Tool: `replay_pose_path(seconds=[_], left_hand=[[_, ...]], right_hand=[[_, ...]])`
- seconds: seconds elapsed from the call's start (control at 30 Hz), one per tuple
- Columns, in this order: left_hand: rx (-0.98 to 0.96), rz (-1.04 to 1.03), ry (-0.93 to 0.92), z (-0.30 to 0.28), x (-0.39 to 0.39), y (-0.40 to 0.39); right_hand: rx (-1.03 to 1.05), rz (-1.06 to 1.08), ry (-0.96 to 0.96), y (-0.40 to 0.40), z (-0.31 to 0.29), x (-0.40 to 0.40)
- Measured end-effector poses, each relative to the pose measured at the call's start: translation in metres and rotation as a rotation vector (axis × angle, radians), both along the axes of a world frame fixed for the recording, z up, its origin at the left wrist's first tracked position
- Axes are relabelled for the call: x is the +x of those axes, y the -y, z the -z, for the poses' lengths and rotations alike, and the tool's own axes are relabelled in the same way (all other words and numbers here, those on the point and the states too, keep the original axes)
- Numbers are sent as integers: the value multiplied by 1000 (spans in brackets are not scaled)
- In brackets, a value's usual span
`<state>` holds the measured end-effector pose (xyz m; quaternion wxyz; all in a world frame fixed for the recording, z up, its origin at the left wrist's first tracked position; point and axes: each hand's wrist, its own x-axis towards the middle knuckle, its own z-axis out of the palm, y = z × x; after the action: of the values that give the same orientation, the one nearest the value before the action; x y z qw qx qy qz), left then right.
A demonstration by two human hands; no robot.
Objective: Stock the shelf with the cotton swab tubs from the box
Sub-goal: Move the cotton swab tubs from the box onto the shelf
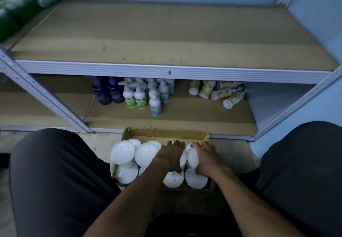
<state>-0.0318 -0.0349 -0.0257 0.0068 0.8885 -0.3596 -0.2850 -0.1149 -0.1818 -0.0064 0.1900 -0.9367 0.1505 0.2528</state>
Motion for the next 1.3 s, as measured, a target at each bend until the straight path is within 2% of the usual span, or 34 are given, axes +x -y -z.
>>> replay_pose_path(seconds=[0.23,0.7,1.07,1.17,1.3], left_hand=[[-85,24,-22,-51,23,1],[-224,141,154,-195,29,20],[-255,196,319,-324,63,62],[-248,230,403,-358,74,78],[-228,243,417,-383,91,101]], right_hand=[[7,-14,-28,11,-48,12],[27,-13,103,46,-201,10],[-128,51,251,74,-335,22],[-185,50,281,86,-362,34],[-217,68,299,104,-380,55]])
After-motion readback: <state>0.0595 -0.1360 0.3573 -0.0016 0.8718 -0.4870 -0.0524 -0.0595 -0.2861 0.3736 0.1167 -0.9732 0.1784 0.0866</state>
